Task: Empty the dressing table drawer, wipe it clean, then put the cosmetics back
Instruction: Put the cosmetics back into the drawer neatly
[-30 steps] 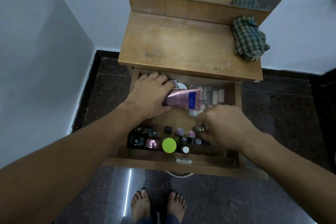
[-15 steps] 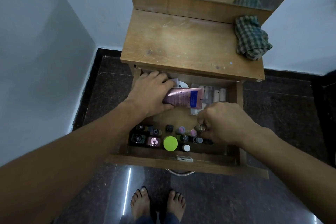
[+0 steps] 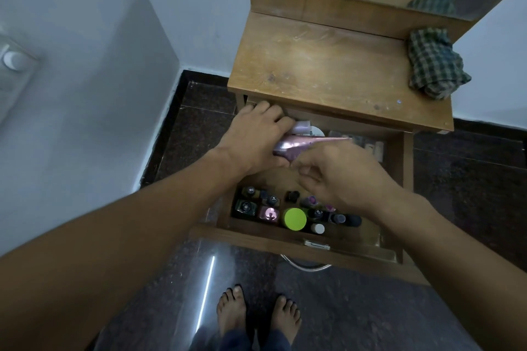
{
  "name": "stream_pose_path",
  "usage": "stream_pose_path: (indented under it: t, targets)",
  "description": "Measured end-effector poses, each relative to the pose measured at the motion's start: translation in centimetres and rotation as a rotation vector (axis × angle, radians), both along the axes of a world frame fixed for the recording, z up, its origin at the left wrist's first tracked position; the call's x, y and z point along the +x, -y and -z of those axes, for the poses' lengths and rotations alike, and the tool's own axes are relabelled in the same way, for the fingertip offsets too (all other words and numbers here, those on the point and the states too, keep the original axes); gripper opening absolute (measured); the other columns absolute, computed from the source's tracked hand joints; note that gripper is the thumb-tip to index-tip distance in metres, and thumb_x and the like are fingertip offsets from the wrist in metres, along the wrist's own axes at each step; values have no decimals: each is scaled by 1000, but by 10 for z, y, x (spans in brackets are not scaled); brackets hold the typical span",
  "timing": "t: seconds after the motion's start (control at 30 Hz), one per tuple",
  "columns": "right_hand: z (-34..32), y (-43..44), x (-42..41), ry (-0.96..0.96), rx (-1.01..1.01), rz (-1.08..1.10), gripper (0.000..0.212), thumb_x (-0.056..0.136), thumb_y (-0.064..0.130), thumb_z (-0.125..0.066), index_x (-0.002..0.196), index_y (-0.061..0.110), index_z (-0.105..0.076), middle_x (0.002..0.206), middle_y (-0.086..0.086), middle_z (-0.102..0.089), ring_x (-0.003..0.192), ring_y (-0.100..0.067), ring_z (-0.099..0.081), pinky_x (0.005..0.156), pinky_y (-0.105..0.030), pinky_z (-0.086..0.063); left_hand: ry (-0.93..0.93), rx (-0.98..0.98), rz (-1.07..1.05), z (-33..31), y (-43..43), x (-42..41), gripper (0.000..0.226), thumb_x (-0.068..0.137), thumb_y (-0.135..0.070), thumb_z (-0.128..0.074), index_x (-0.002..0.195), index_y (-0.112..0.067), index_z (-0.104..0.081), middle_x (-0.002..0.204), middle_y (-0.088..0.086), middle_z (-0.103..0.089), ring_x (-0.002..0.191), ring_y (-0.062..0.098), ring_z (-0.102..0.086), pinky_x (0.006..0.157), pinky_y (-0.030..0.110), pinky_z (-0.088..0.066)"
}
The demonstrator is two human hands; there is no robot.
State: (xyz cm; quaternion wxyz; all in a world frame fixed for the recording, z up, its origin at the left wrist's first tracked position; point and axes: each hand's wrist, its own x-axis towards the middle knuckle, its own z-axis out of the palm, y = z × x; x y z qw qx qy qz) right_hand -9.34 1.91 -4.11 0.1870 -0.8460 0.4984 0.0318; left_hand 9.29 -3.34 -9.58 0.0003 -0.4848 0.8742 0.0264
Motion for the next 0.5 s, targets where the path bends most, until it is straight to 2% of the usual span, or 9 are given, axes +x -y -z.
stream_pose_path:
  t: [0.13, 0.27, 0.4, 0.5]
  targets:
    - [8, 11, 12, -122, 62, -59, 16, 91, 37, -58, 102, 31, -68, 99, 8, -70, 96, -21, -64, 73, -35, -55, -123, -23, -108, -5, -7, 16, 74, 76, -67, -69, 137, -26, -54, 127, 2, -56, 118, 25, -49, 93, 40, -39]
    - [7, 16, 13, -161, 88, -76, 16, 89, 40, -61, 100, 30, -67, 97, 11, -69, 96, -17, -64, 75, -35, -56, -344, -92, -316, -8, -30, 33, 68, 85, -68, -61, 135, -22, -58, 124, 2, -60, 111, 24, -53, 90, 41, -47]
    - [3, 12, 12, -182, 170, -110, 24, 89, 44, -65, 112, 36, -69, 104, 14, -69, 100, -14, -63, 81, -36, -57, -596, -105, -535, -11, -66, 46, 51, 94, -54, -60, 131, -19, -62, 121, 1, -63, 108, 19, -54, 86, 40, -50]
    - [7, 9, 16, -206, 207, -144, 28, 89, 48, -65, 113, 36, -70, 106, 12, -71, 100, -16, -65, 80, -39, -58, -718, -89, -660, -12, -91, 47, 44, 97, -49, -56, 128, -18, -64, 119, -2, -63, 107, 15, -54, 85, 35, -49]
